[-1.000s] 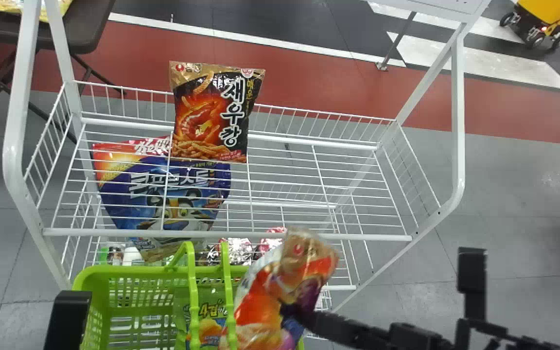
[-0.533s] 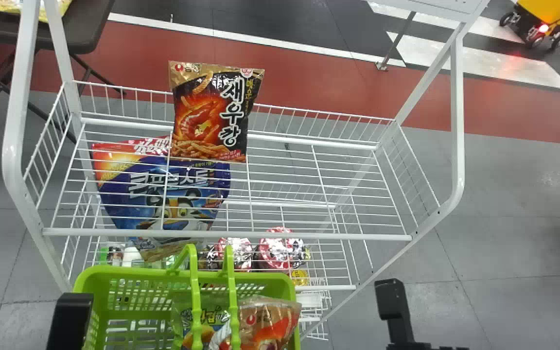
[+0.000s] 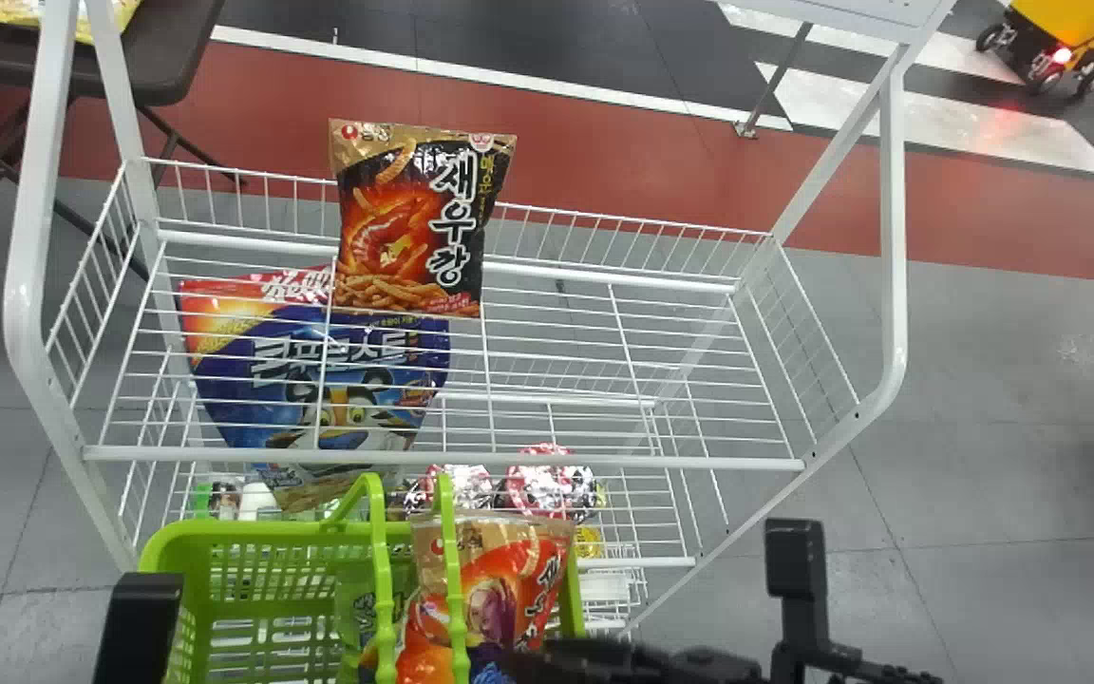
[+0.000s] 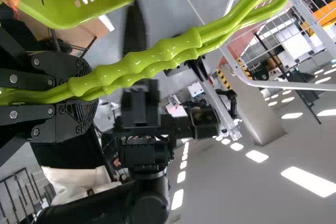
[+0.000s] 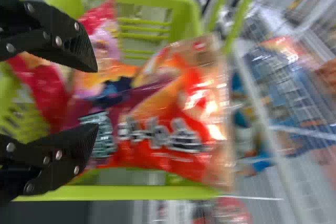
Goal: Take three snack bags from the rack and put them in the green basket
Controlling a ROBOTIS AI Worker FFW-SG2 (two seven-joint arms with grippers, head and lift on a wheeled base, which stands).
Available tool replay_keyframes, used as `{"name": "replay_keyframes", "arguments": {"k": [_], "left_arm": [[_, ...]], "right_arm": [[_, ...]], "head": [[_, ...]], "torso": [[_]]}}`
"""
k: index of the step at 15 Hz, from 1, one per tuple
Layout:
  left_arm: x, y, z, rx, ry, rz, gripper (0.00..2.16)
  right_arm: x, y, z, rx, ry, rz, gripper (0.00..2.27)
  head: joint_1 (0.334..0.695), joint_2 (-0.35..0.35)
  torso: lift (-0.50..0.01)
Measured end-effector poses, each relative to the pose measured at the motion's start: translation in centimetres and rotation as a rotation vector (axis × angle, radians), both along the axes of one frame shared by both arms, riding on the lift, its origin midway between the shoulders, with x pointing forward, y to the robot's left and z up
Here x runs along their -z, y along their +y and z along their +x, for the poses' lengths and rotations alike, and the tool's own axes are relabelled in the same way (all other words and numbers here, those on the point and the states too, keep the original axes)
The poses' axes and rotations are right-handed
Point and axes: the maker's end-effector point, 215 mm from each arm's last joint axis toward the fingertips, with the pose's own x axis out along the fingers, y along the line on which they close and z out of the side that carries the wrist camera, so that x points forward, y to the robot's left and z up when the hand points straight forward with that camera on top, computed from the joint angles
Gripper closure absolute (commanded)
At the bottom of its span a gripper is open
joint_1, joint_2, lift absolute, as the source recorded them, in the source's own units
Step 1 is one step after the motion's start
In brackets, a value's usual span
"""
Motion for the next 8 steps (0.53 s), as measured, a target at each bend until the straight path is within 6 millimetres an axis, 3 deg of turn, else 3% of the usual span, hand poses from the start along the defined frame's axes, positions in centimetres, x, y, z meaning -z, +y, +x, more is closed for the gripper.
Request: {"name": "replay_keyframes", "arguments": {"k": [2,4,6,8], "left_arm": [[0.0,0.0,0.1,-0.002,-0.002,-0.001,1.3],[0.1,0.0,0.2,-0.004,-0.003,0.001,1.3],[0.1,0.1,0.3,-0.005,-0.003,0.002,1.3],[0.1,0.3,0.5,-0.006,-0.001,-0.003,1.3]], "right_arm": [[-3.0,-0.6,3.4,0.046,-0.217,-0.015,0.07],[-7.9,-1.3,6.4,0.115,-0.486,-0.05,0.07],[-12.1,-2.2,8.0,0.213,-0.693,-0.125,0.07],[-13.8,-3.3,8.9,0.354,-0.768,-0.233,0.07]], "head": [[0.695,-0.35],[0.695,-0.35],[0.695,-0.35],[0.695,-0.35]], "torso": [[-0.009],[-0.009],[-0.009],[-0.009]]}}
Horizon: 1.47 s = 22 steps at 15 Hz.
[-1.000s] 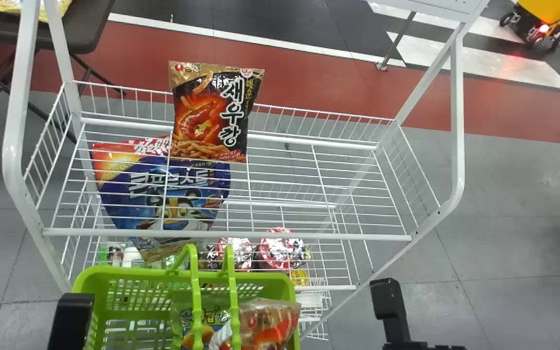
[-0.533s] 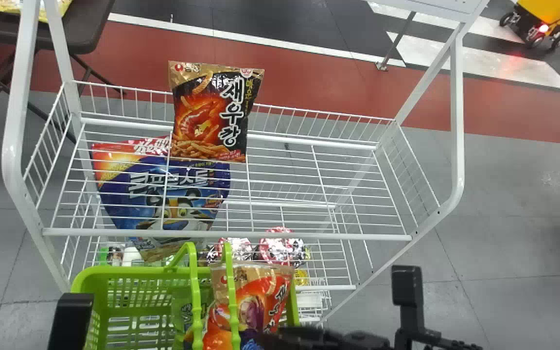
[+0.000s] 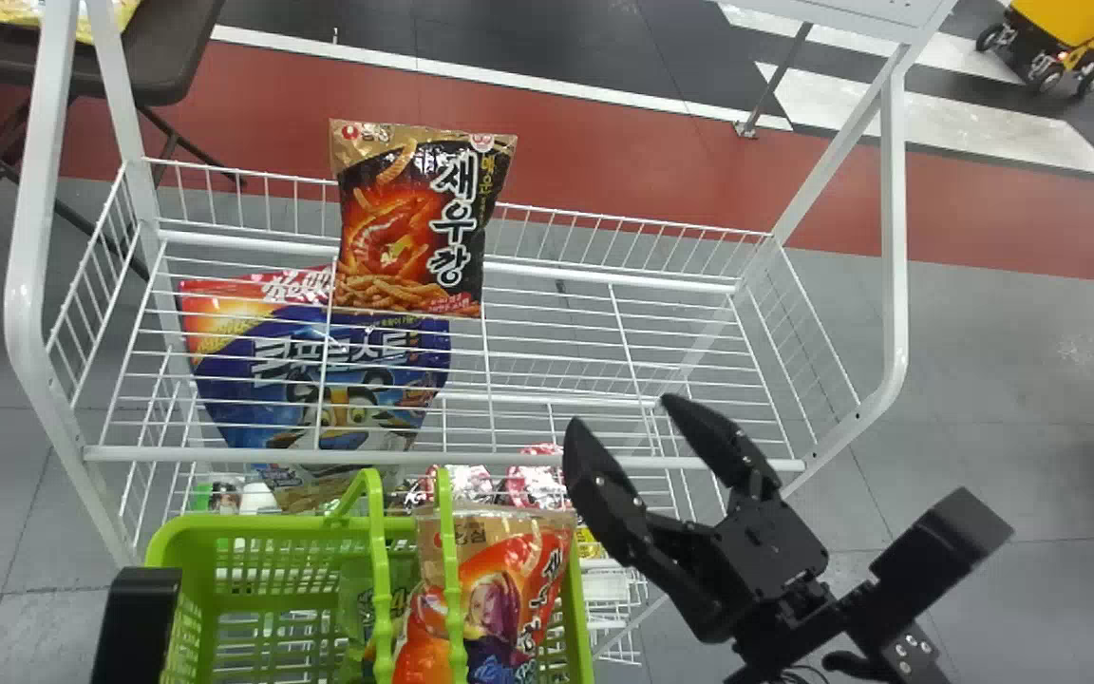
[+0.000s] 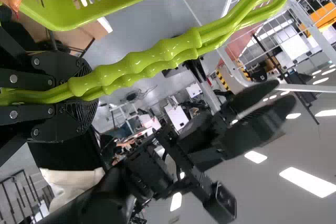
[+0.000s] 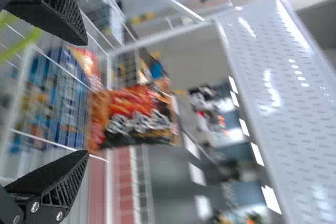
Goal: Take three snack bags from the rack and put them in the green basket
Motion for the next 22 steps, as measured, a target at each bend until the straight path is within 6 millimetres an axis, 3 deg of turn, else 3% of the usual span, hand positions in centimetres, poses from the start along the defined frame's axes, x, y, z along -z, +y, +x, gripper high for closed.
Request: {"name": "replay_keyframes", "arguments": {"k": [2,7,22], "left_arm": [[0.1,0.3,0.2,-0.002,0.01,-0.014,1.3],[-0.1,1.6,0.9,-0.012,0.025,-0.049,1.3],[-0.2,2.3,0.5,-0.016,0.044,-0.058,1.3]], "right_arm": [[-0.2,0.1,0.2,0.109,-0.005,-0.034,0.07],[0.0,2.3,-0.2,0.11,-0.016,-0.016,0.07],[-1.8,2.0,-0.3,0.128,-0.082,-0.007,0.07]], "head": [[0.695,-0.35],[0.695,-0.35],[0.695,-0.35]], "torso": [[-0.009],[-0.009],[-0.009]]}}
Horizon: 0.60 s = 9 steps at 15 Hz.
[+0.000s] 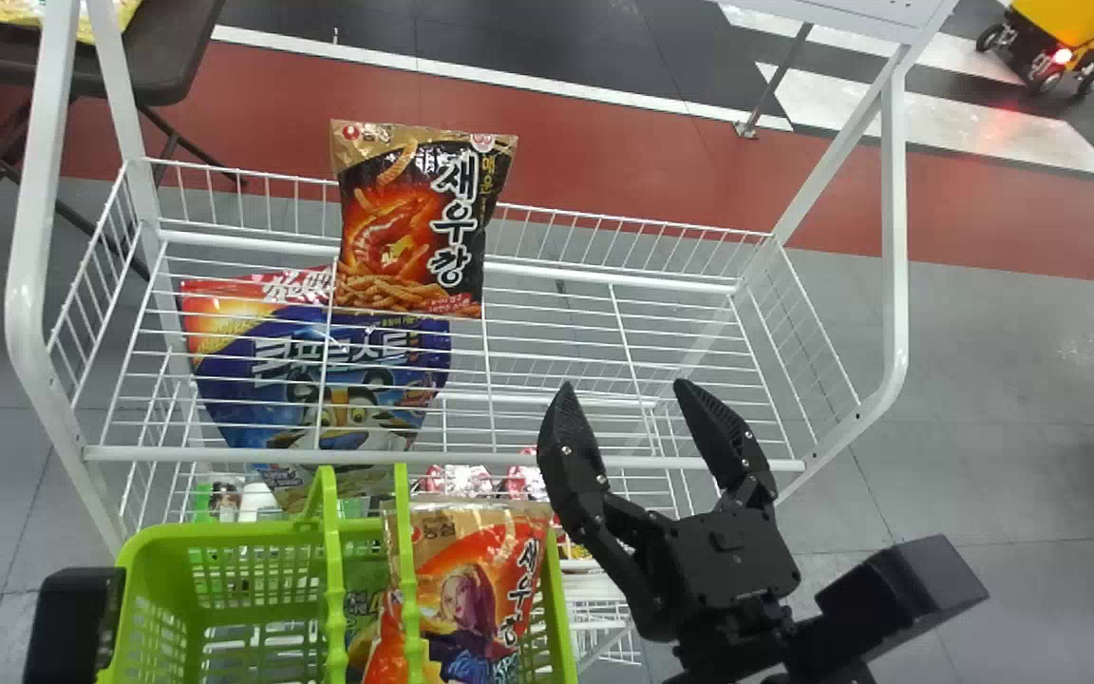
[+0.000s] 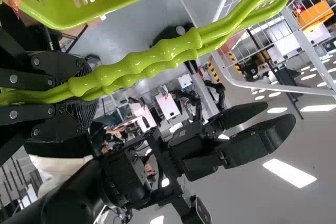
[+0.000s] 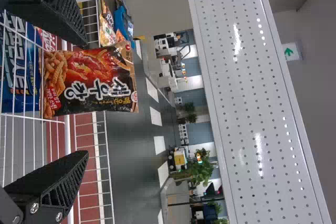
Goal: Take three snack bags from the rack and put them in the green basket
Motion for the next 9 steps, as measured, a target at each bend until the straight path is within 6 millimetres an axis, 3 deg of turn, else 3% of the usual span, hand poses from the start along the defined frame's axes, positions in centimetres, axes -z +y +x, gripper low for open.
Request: {"name": "replay_keyframes", "arguments": {"k": [9], "left_arm": [[-0.1,0.0,-0.35,0.003,0.007,0.001,1.3]], "right_arm": [[-0.68,-0.19,-0.22,0.006,-0.022,0.002,0.07]], "head": [[0.695,-0.35]], "torso": [[-0.009]]}}
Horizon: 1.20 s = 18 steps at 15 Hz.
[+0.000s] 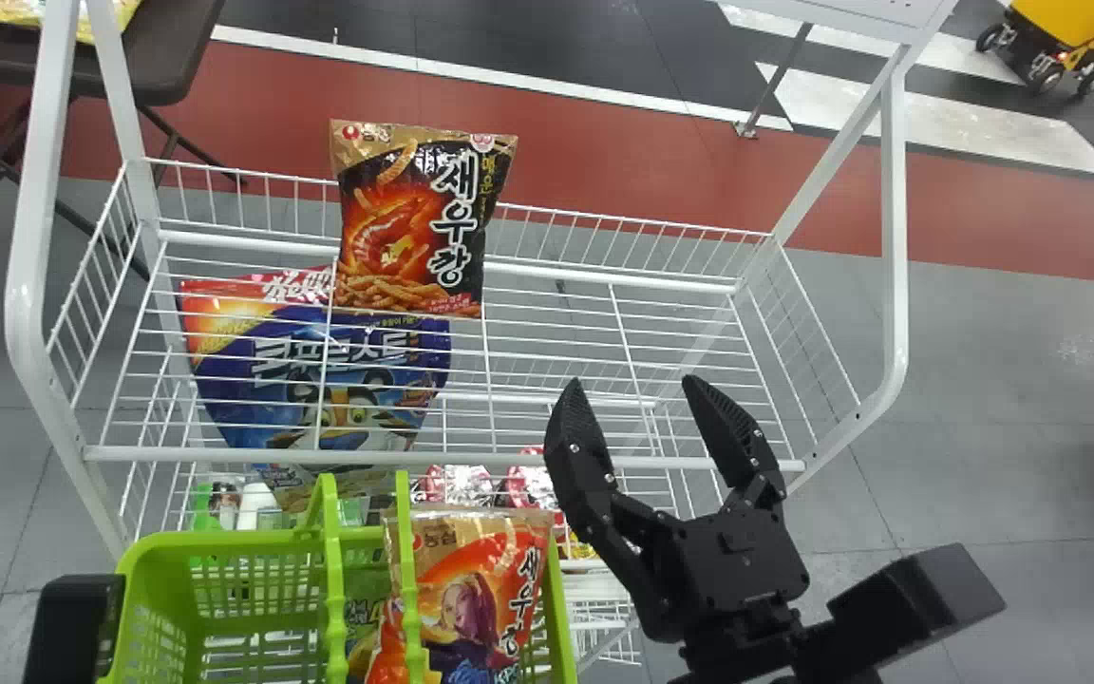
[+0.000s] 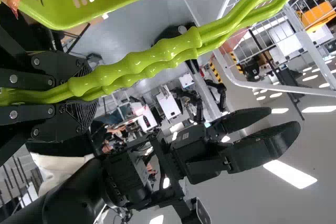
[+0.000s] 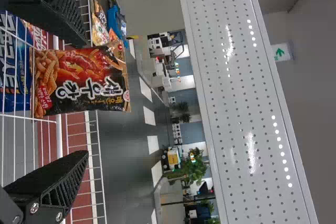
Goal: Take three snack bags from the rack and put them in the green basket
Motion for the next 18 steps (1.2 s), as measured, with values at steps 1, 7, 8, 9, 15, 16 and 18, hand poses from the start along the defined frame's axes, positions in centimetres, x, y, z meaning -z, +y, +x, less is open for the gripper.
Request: {"name": "replay_keyframes", "arguments": {"k": [1,7,8,9,15,16,18], "left_arm": [[-0.12,0.02,0.01,0.001,-0.001,0.001,1.3],[-0.27,0.01,-0.2,0.003,0.002,0.0,1.3],[-0.3,-0.05,-0.28,0.004,0.003,-0.003,1.3],[-0.33,-0.09,-0.35,0.004,0.005,-0.005,1.3],[-0.48,0.08,-0.45,0.002,0.008,-0.011,1.3],[-0.47,0.1,-0.44,0.001,0.008,-0.011,1.3],[-0.58,0.11,-0.47,0.003,0.008,-0.016,1.3]], "right_arm": [[-0.13,0.0,-0.01,0.001,-0.004,0.001,0.07],[-0.43,-0.03,-0.04,0.002,-0.014,0.002,0.07],[-0.41,-0.02,-0.05,0.002,-0.014,0.002,0.07],[-0.4,0.02,-0.07,0.001,-0.013,0.003,0.07],[-0.41,0.25,-0.1,-0.003,-0.013,0.007,0.07],[-0.39,0.21,-0.1,-0.002,-0.013,0.007,0.07],[-0.33,0.09,-0.09,0.0,-0.013,0.006,0.07]], "head": [[0.695,-0.35],[0.695,-0.35],[0.695,-0.35],[0.695,-0.35],[0.695,-0.35],[0.695,-0.35],[0.695,-0.35]], "torso": [[-0.009],[-0.009],[-0.009],[-0.009],[-0.009],[-0.009],[-0.009]]}}
